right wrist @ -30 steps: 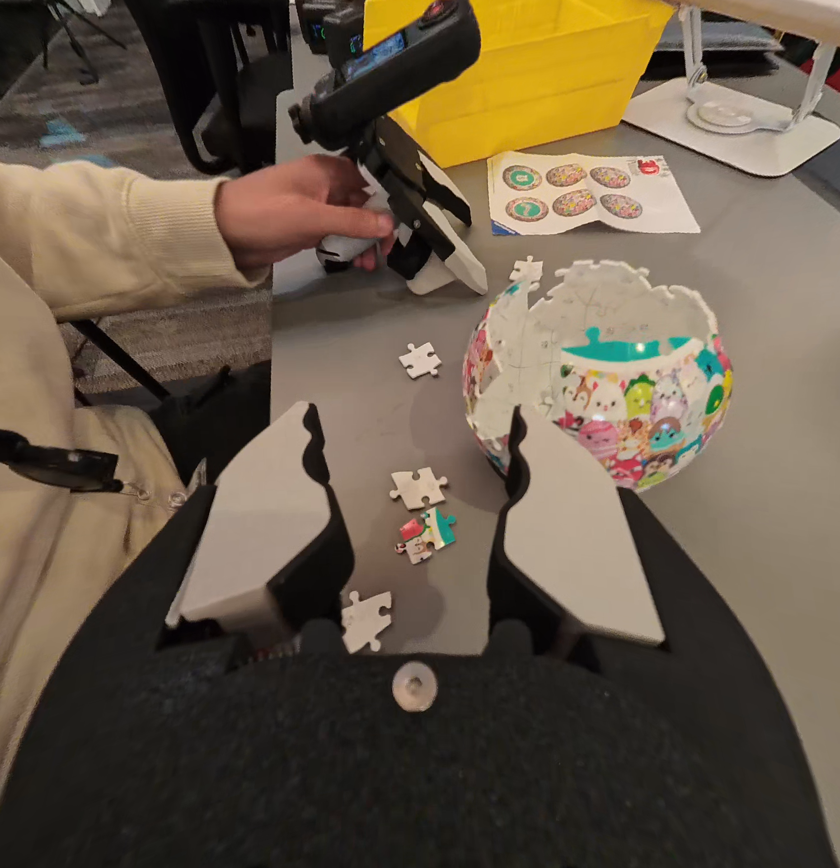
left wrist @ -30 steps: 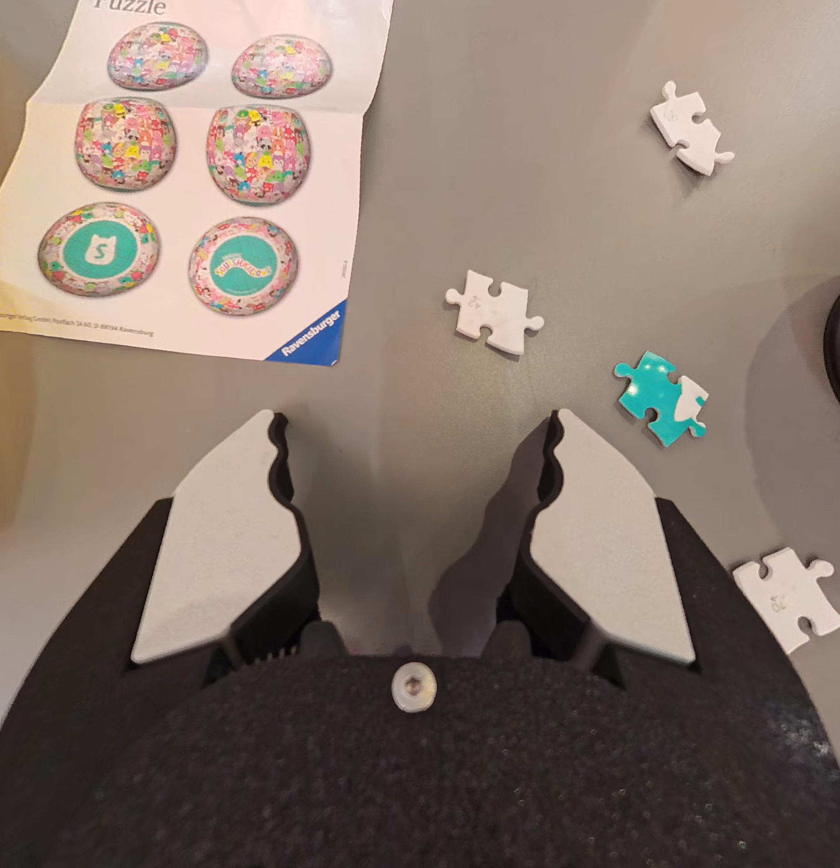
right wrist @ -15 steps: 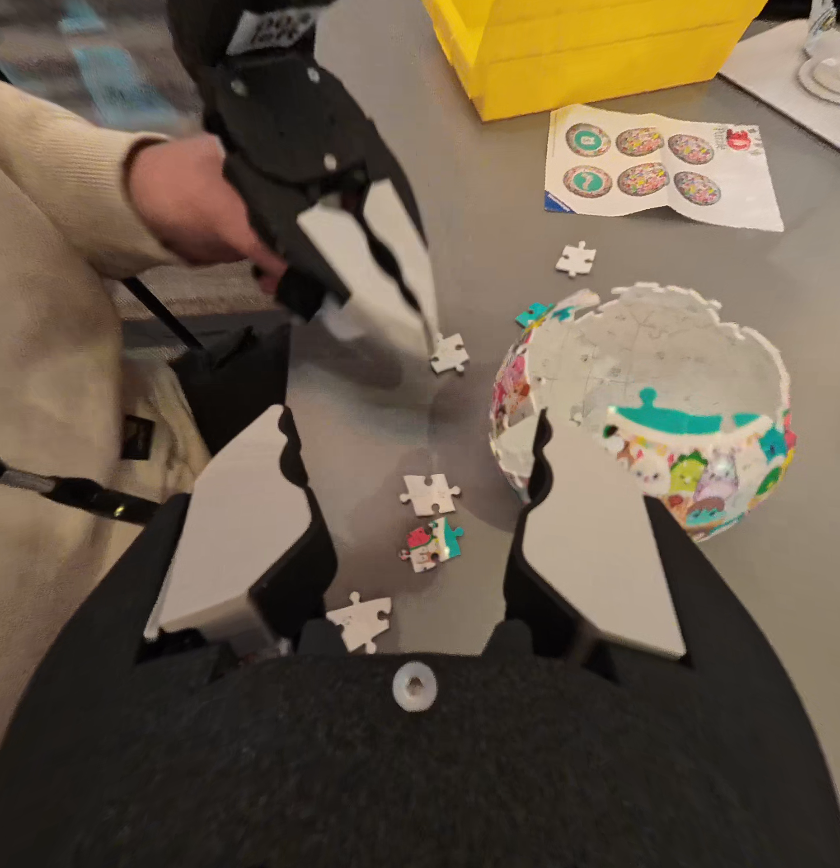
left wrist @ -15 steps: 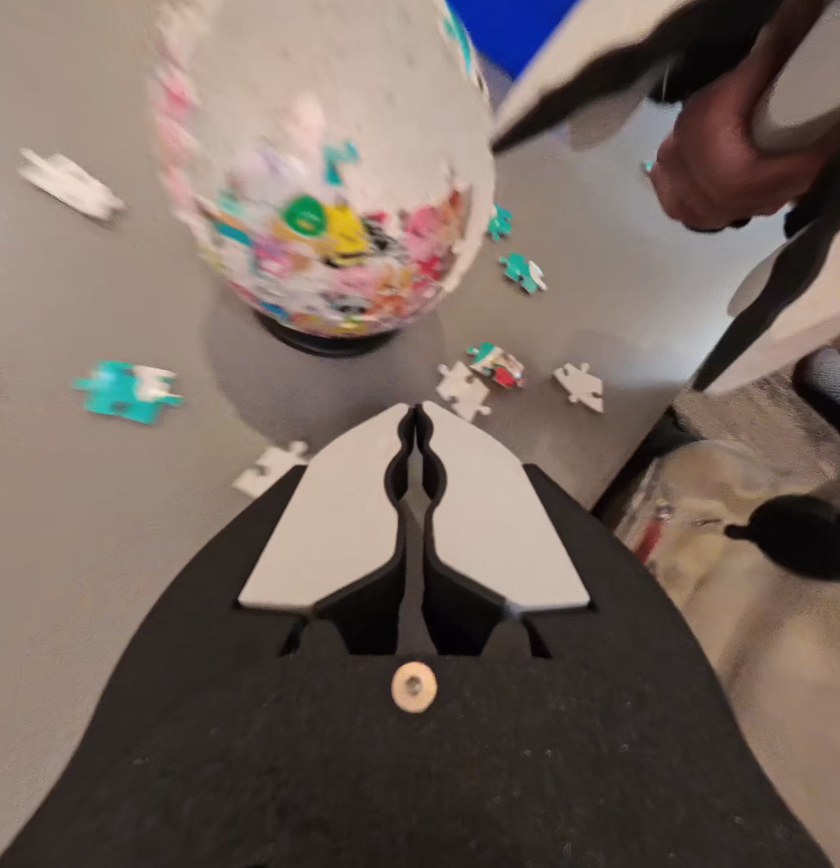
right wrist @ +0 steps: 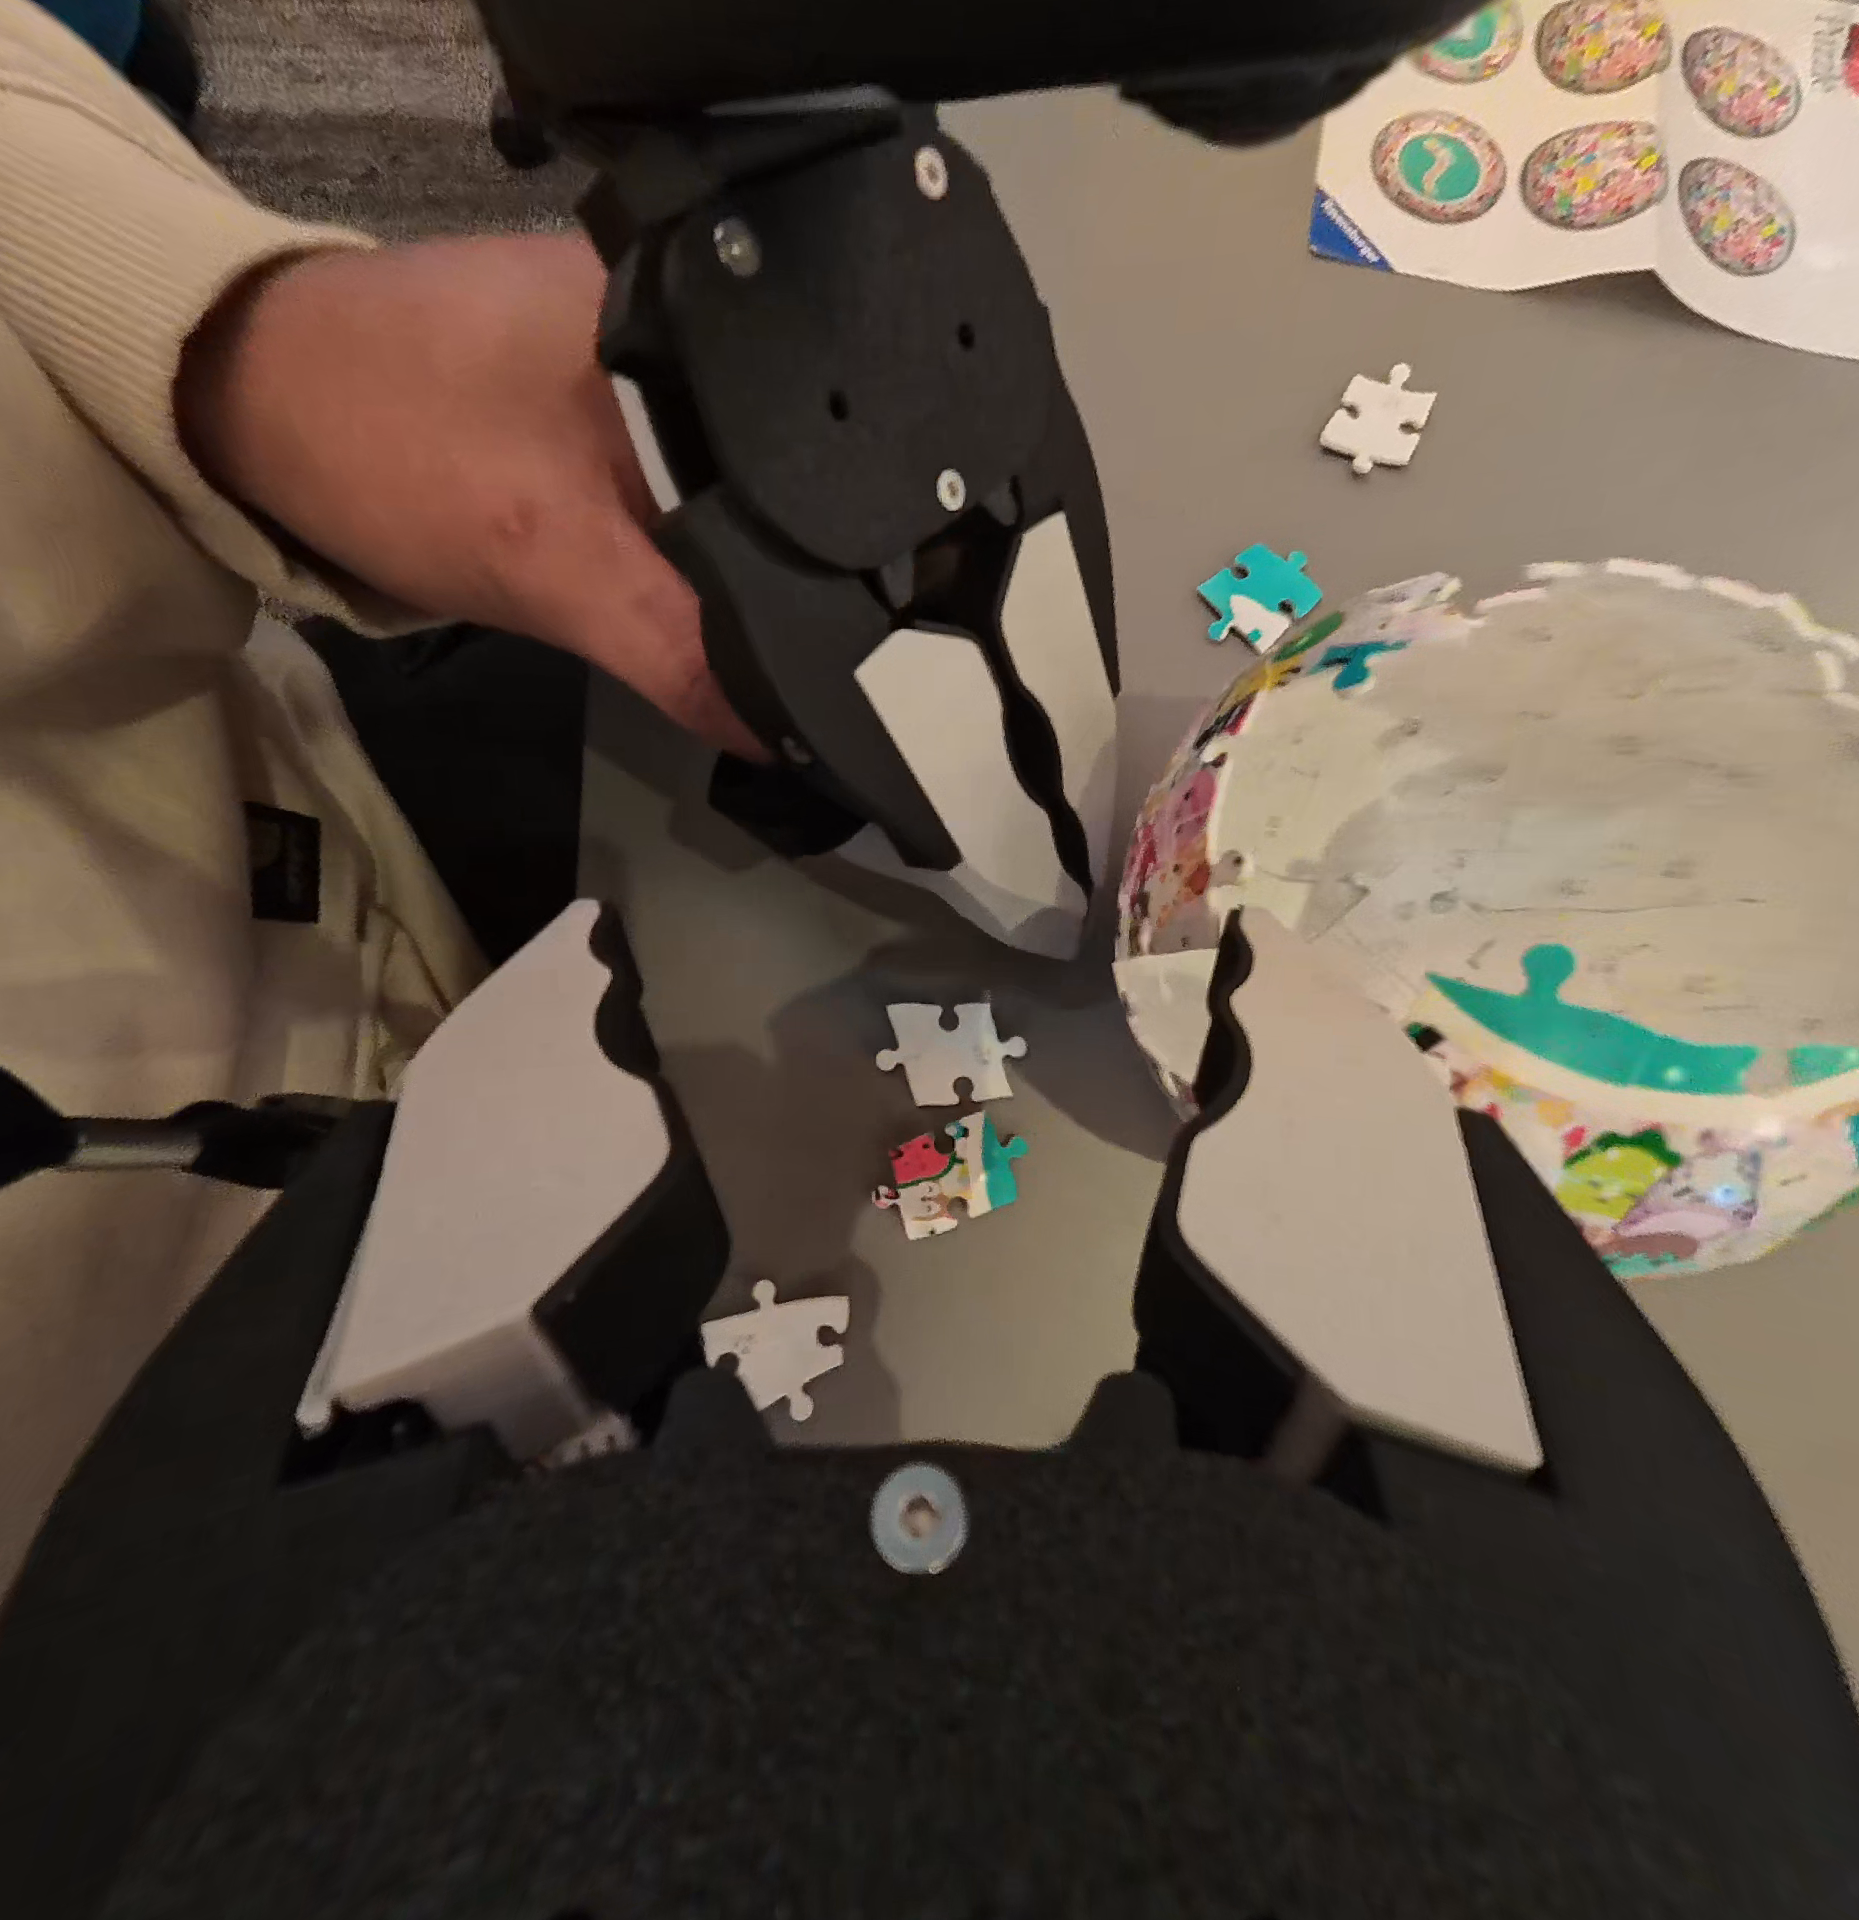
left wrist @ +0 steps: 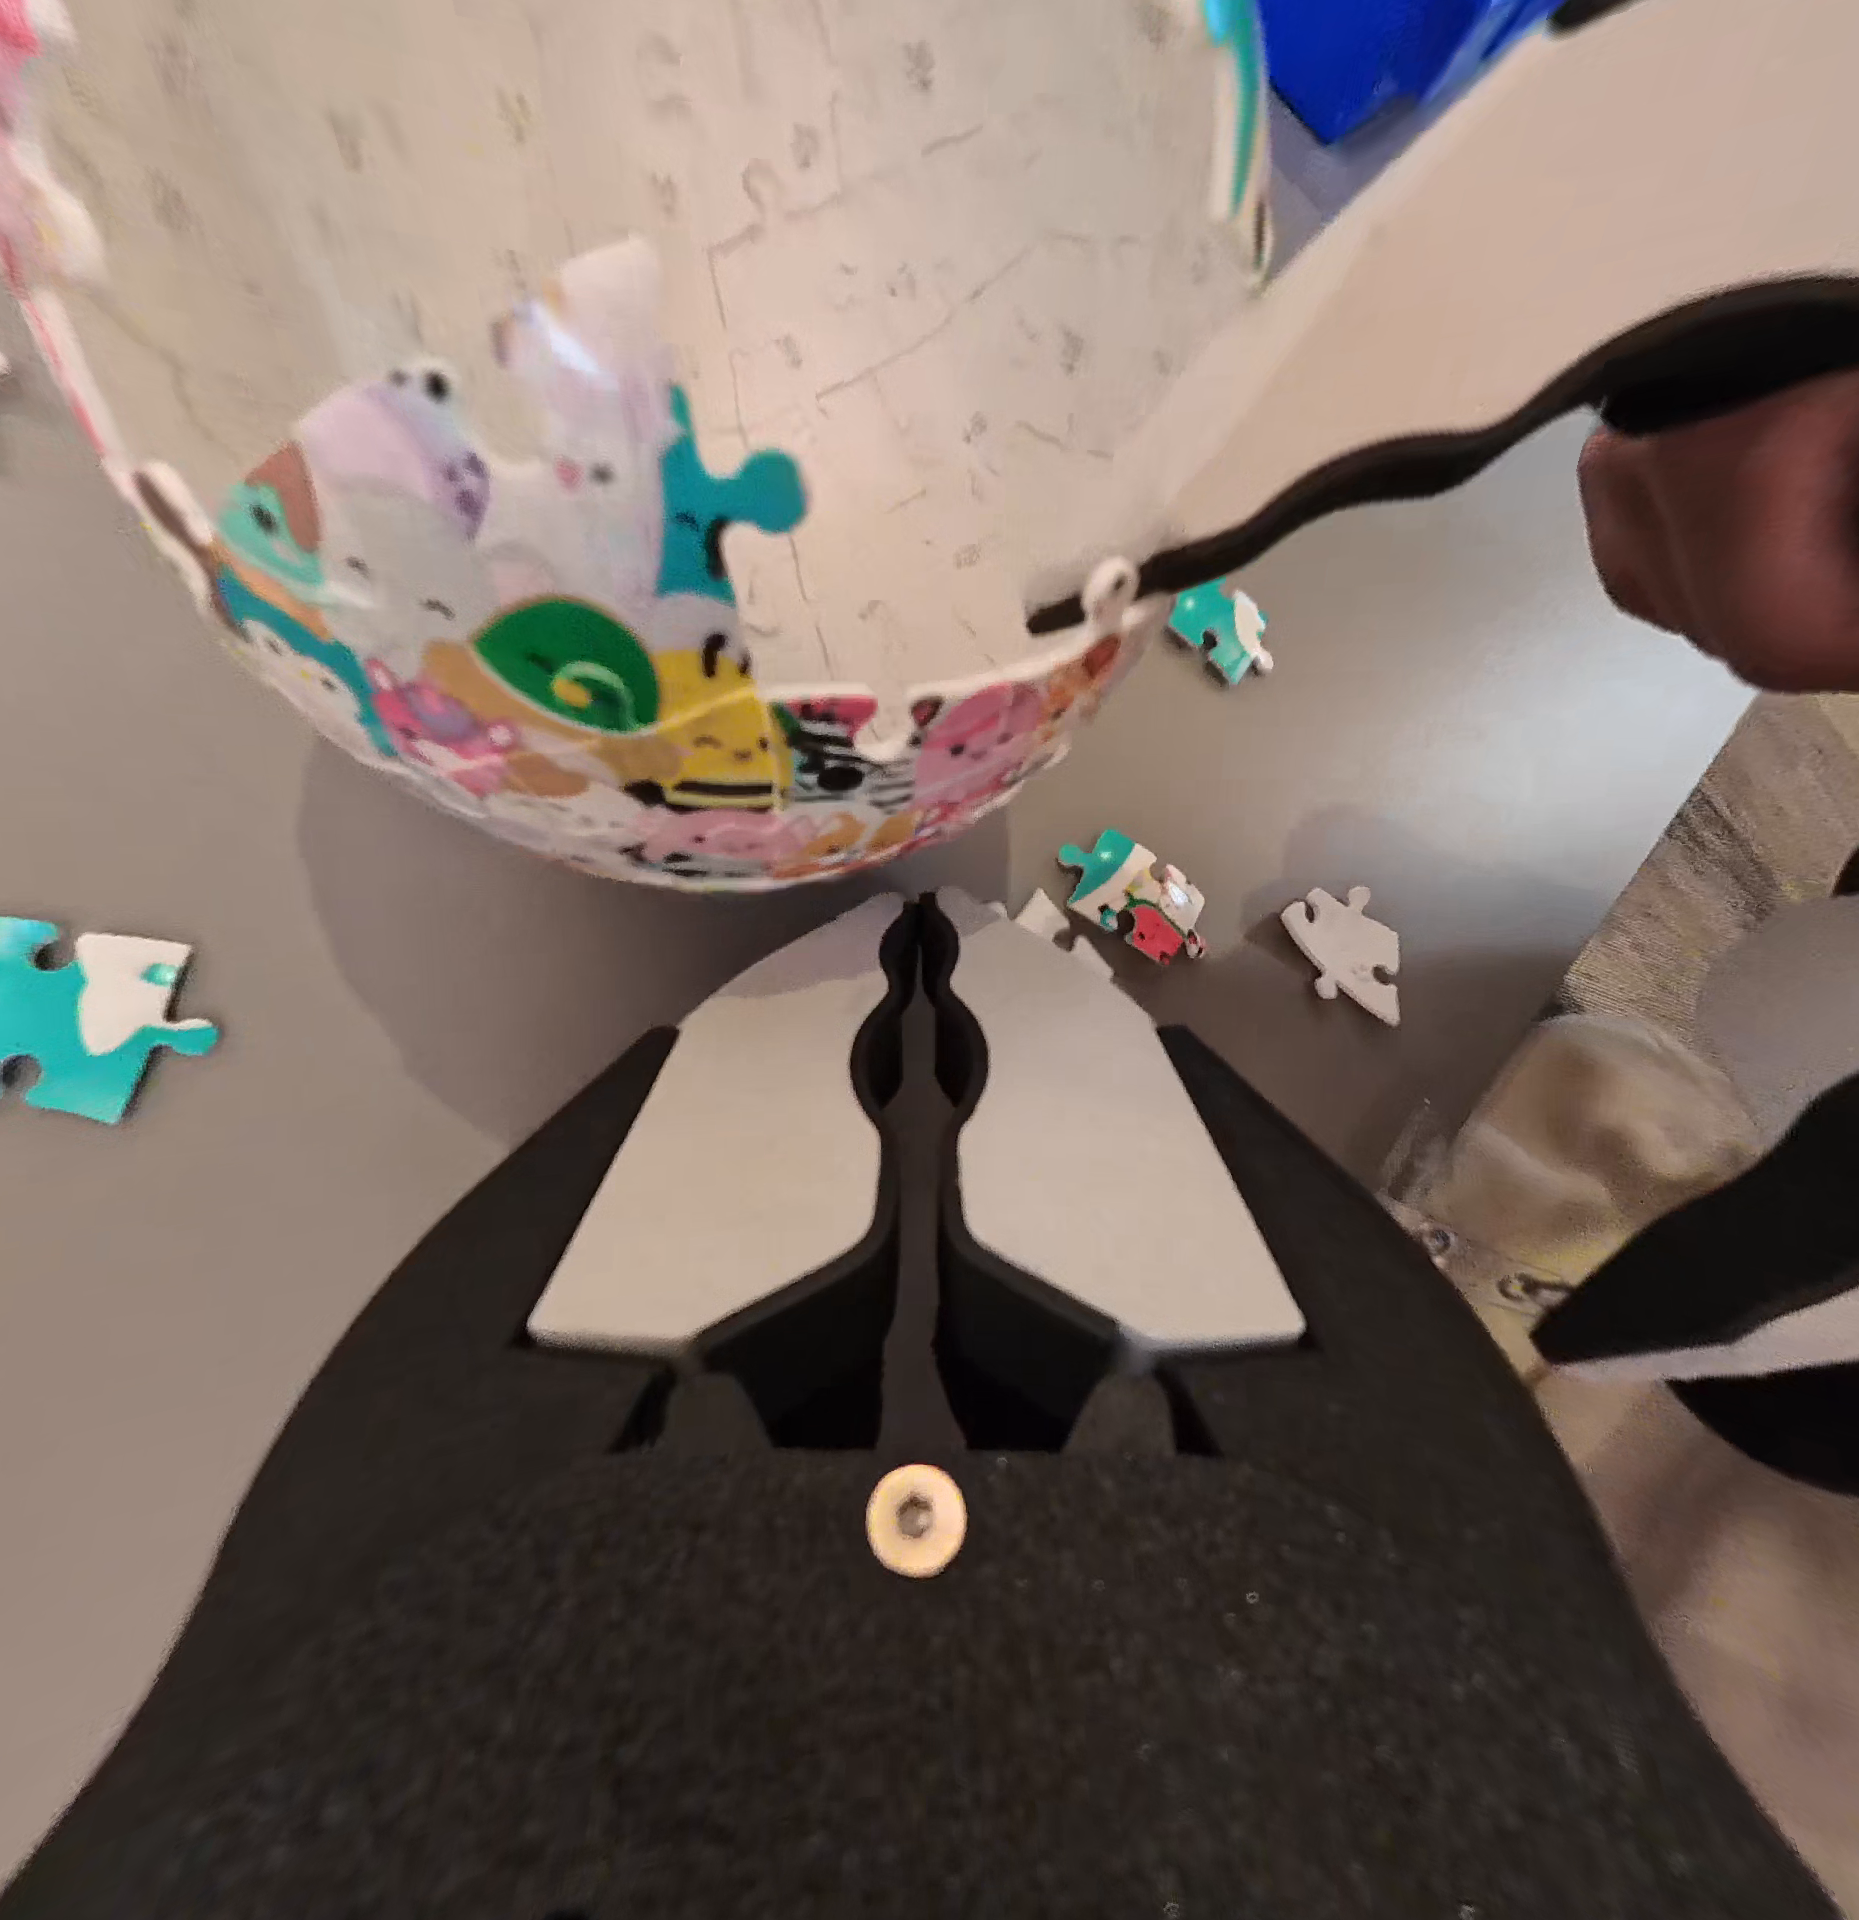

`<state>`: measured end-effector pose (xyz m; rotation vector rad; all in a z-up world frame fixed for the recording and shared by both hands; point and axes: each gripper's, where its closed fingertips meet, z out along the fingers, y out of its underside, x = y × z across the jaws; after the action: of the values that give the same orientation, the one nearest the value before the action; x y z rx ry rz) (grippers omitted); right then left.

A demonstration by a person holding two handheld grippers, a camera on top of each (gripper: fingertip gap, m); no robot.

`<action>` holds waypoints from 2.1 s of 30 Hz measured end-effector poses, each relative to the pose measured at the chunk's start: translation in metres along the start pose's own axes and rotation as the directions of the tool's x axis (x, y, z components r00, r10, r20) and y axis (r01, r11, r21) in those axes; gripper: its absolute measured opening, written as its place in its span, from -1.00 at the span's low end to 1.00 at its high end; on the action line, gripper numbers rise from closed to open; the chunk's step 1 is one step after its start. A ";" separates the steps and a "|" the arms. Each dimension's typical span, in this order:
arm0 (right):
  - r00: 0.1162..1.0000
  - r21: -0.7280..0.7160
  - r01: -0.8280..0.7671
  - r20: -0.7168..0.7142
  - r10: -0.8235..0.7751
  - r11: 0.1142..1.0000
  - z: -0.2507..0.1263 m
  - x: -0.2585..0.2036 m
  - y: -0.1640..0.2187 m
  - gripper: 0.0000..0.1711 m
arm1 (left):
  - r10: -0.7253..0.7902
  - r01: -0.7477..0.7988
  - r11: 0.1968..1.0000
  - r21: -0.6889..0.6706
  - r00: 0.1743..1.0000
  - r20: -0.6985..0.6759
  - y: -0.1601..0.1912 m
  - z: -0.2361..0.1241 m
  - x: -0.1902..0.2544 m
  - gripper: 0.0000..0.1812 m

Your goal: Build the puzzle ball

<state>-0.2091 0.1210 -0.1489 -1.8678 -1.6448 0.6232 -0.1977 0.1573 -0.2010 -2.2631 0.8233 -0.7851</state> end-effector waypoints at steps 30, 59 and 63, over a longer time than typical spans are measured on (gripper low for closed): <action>0.952 -0.302 0.170 -0.197 -0.236 0.938 0.035 -0.003 0.017 0.45 | 0.269 -0.269 0.960 -0.075 0.963 -0.004 0.001 -0.004 -0.026 -1.00; 0.600 0.633 -0.663 0.128 0.790 0.400 -0.098 0.089 0.119 -1.00 | -0.128 0.109 0.992 0.067 0.824 0.552 0.043 -0.119 -0.225 -0.16; 0.601 0.663 -0.684 0.276 0.750 0.304 -0.117 0.083 0.108 -1.00 | -0.129 0.110 0.992 0.068 0.822 0.555 0.043 -0.118 -0.225 -0.16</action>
<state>-0.0407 0.1812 -0.1352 -1.8429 -0.2076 1.3089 -0.4367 0.2504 -0.2261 -2.3439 0.3847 -0.1467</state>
